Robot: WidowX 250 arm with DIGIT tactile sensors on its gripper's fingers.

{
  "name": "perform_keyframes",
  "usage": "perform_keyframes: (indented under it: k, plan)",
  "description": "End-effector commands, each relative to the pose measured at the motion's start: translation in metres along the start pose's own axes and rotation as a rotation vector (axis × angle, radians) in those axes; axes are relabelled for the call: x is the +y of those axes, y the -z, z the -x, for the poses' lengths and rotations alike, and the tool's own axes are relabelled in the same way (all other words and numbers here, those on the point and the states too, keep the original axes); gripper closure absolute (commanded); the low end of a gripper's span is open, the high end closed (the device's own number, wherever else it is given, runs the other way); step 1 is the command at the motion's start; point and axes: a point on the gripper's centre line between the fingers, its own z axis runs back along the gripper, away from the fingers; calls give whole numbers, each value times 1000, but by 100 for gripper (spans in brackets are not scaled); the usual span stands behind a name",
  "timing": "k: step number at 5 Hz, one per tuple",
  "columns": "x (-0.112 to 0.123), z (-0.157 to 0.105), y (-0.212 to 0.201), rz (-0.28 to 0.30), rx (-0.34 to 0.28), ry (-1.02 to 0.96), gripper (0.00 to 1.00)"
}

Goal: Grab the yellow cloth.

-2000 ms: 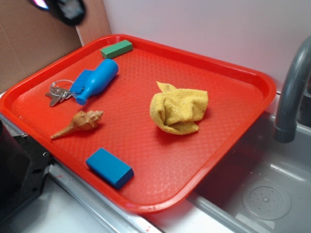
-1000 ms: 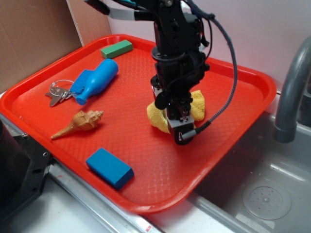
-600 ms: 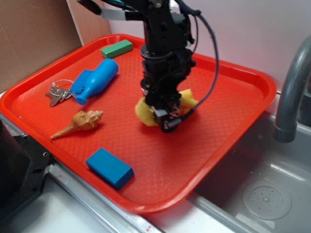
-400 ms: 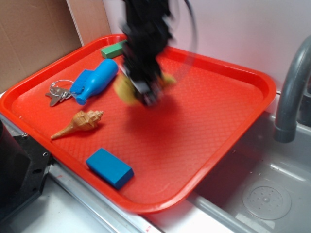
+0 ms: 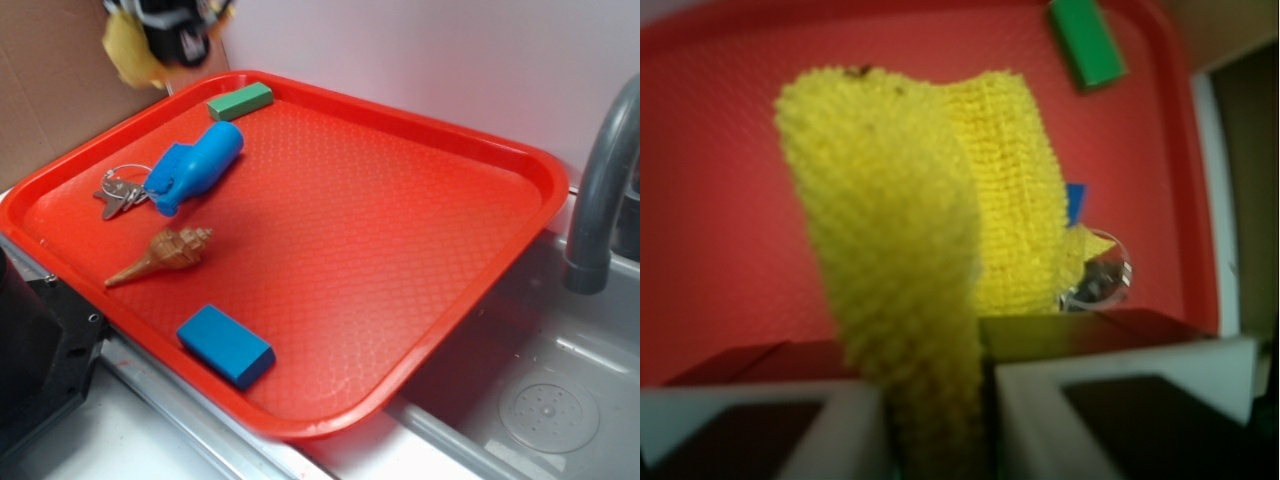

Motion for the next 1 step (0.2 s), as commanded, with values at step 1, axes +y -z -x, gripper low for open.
perform_keyframes:
  k: [1]
  plan:
    - [-18,16,-44,19,-85,-92,100]
